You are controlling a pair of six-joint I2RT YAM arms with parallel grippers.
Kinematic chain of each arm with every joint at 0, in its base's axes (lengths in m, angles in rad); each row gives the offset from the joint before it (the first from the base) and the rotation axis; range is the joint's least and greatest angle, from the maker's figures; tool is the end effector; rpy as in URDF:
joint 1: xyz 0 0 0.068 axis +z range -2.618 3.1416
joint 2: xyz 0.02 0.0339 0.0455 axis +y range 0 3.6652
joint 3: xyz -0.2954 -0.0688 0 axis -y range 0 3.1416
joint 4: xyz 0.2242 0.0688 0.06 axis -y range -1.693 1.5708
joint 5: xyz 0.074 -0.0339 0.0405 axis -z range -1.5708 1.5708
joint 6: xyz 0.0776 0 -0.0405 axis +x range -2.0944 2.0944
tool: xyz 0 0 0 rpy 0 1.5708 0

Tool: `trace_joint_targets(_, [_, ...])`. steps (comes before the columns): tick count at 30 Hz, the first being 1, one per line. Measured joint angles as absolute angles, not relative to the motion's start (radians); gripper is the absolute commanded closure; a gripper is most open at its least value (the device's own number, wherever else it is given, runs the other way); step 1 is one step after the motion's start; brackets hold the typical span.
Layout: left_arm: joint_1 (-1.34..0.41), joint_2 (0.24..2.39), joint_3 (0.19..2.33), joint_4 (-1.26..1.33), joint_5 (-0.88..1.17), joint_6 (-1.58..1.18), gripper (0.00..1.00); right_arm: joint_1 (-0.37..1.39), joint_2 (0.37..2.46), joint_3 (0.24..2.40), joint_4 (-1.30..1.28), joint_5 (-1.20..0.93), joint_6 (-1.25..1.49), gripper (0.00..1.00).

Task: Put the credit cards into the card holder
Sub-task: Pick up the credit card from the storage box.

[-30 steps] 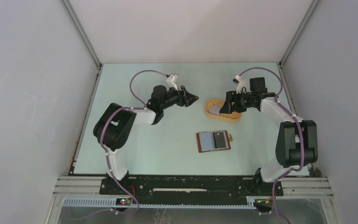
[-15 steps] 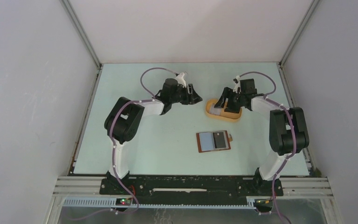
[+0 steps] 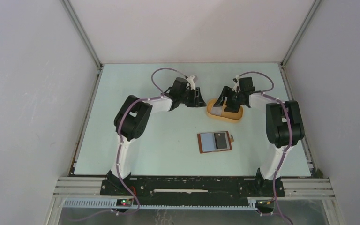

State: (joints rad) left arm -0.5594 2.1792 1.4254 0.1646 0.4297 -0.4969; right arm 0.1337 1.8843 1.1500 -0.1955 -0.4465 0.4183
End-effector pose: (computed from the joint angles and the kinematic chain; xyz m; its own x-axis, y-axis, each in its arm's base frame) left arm 0.4181 -0.2999 0.1659 -0.7840 -0.0205 -0.6205 0.4576 0.6563 -0.5998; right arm 0.3958 0.0870 0.1734 -0.8787 0.2515 -0.4058 -0.0210 0.8288 0.5592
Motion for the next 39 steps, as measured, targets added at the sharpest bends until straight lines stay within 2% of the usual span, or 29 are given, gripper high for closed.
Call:
trace_joint_targets(17, [-0.569,2.245,1.535,0.011,0.45,-0.448,0.52,0.153,1.938,1.206,-0.207,-0.54,0.42,0.21])
trace_joint_targets(39, [-0.558,2.245,1.536,0.005,0.45,-0.443,0.52,0.106,1.941,1.206,-0.212,-0.744,0.414,0.3])
